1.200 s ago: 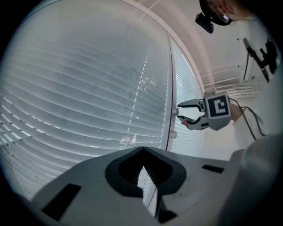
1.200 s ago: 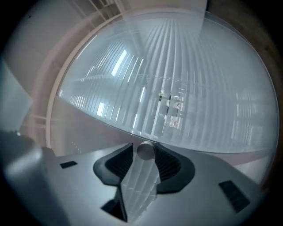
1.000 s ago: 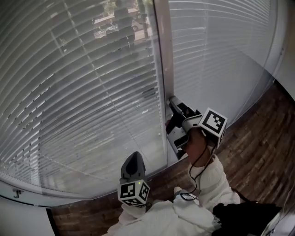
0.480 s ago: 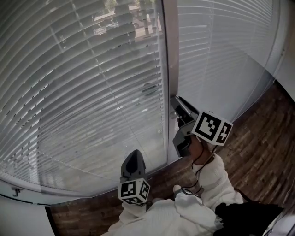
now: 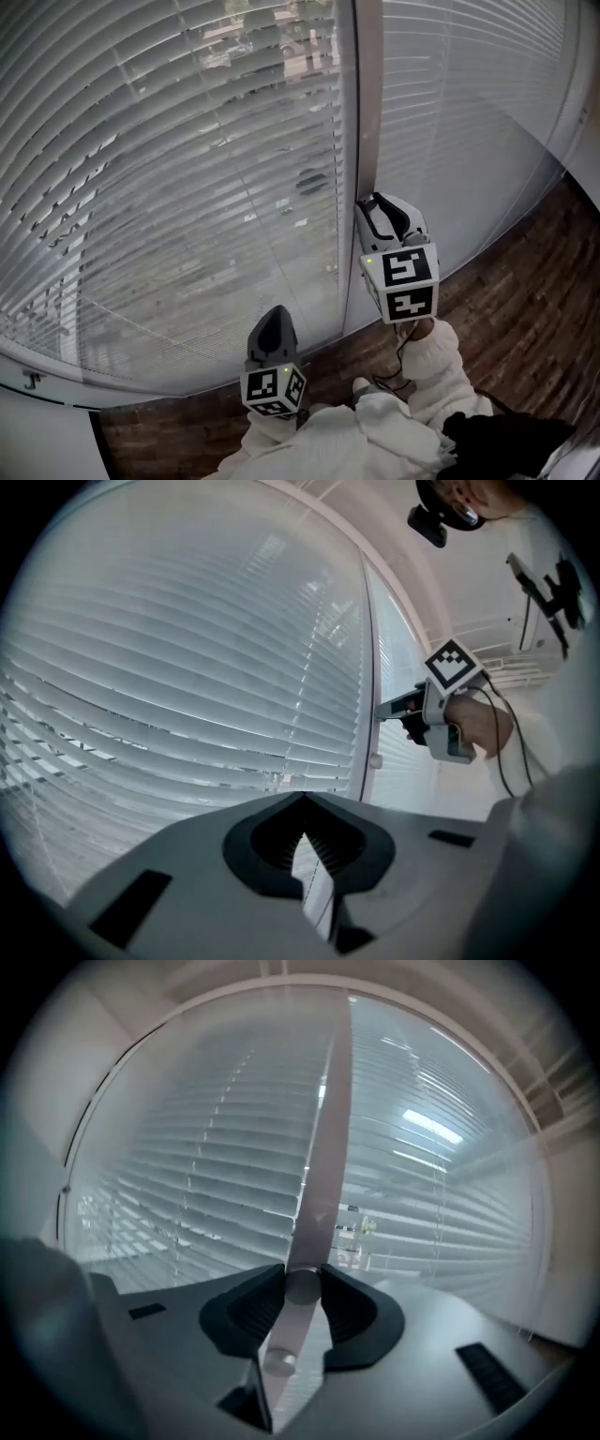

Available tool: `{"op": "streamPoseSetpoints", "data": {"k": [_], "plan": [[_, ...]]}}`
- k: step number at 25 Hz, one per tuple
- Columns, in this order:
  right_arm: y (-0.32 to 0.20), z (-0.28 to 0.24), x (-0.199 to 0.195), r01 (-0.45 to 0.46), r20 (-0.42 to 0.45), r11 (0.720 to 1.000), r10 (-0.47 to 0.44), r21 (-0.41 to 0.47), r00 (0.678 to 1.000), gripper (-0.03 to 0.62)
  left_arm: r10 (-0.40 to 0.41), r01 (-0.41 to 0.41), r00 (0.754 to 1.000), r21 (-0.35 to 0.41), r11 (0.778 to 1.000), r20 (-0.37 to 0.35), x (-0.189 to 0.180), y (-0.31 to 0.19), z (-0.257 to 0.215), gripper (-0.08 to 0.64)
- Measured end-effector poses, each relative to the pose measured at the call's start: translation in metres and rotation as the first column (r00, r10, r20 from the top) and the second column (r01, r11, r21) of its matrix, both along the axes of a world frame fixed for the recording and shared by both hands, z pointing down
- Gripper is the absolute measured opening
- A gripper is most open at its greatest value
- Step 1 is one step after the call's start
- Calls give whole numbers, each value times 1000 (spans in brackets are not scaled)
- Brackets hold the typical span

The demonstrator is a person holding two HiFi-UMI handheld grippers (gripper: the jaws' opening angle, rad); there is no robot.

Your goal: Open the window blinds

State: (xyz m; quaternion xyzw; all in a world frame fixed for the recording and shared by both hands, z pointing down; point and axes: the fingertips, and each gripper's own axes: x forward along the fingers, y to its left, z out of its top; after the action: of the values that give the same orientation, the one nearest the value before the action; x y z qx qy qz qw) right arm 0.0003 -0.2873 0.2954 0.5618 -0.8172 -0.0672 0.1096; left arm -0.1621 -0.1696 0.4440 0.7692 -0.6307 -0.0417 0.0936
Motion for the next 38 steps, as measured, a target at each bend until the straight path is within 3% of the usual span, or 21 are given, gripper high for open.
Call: {"op": "streamPoseSetpoints", "data": {"k": [3,6,10,13,17,22,24,38], "plan": [[2,-1,-5,-18,-196,998,30,66,980,129,-8,8,1000,1,1000,10,-3,0,-1,-2],[4,1,-8,-21,-382,991,70,133,922,129,-15,15,1000,4,1000,13,-5,0,-2,-2],[5,4,-11,16,-539,978,102,210,836,129,-22,22,1000,4,1000,12,-8,0,-1,-2],[6,6,-13,63,-648,965,123,256,752,129,-30,30,999,7,1000,15,-9,-1,-1,-2],[6,11,-14,134,-775,947,151,292,614,129,-40,40,999,12,999,26,-10,-4,-1,-2],[6,16,-14,217,-879,919,213,329,427,129,-54,53,998,12,999,30,-11,-5,-2,-1],[6,18,-14,241,-900,911,233,334,369,129,-59,58,998,11,998,30,-10,-5,-2,-2],[10,23,-13,446,-946,837,316,316,77,130,-83,82,996,15,996,27,9,-11,-3,-1]]}}
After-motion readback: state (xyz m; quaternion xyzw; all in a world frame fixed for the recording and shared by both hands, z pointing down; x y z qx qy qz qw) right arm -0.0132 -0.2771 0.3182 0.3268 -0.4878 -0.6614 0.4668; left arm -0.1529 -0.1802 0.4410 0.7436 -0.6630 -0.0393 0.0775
